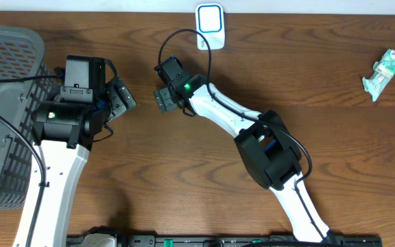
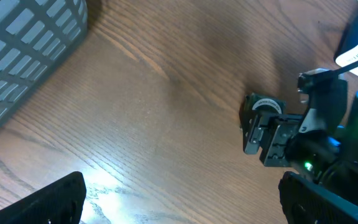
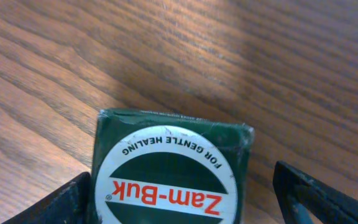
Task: Scan the item barcode
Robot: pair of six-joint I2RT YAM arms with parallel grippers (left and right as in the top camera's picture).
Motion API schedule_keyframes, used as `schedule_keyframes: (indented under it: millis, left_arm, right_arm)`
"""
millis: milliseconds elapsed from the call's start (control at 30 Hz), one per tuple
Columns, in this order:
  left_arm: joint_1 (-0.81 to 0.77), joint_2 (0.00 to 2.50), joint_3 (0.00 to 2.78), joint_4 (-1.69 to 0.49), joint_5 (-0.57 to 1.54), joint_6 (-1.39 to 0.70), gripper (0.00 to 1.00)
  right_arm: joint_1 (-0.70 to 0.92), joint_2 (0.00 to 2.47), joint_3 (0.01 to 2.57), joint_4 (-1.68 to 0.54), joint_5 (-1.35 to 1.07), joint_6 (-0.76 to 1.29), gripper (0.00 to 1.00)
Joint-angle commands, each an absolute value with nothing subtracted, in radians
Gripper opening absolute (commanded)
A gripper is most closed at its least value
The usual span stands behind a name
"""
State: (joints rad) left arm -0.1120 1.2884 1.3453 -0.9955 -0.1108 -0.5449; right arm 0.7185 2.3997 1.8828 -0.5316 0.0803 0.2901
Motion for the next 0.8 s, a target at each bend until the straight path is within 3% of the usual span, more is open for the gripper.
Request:
schedule_keyframes:
  millis: [0,233,333,467,600,767]
  left_arm:
    - [-0.108,1.287,1.359,-0.999,-0.117,-0.535,0.98]
    - [-0.108,1.287,1.359,-0.999,-0.117,-0.535,0.98]
    - [-0.108,1.287,1.359,-0.999,-0.117,-0.535,0.98]
    - [-0.108,1.287,1.359,-0.999,-0.117,-0.535,0.98]
    - [-0.108,1.287,1.359,-0.999,-0.117,-0.535,0.98]
    - [-0.108,1.287,1.359,-0.999,-0.117,-0.535,0.98]
  right_arm:
    - [0.732,2.424,1.883,-0.530,0.100,0.299,0.83]
    - [0.729,2.424,1.884,-0.499,0.174,0.263,0.60]
    - [0.727,2.424,1.885,-0.479,0.174,0.179,0.66]
    - [0.727,2.424,1.885,-0.482,0.174,0.114,0.66]
    - [0.727,2.424,1.885,-0.482,0.174,0.118,0.57]
    - [0.726,2.417,1.886,-0.490,0.173,0.119,0.56]
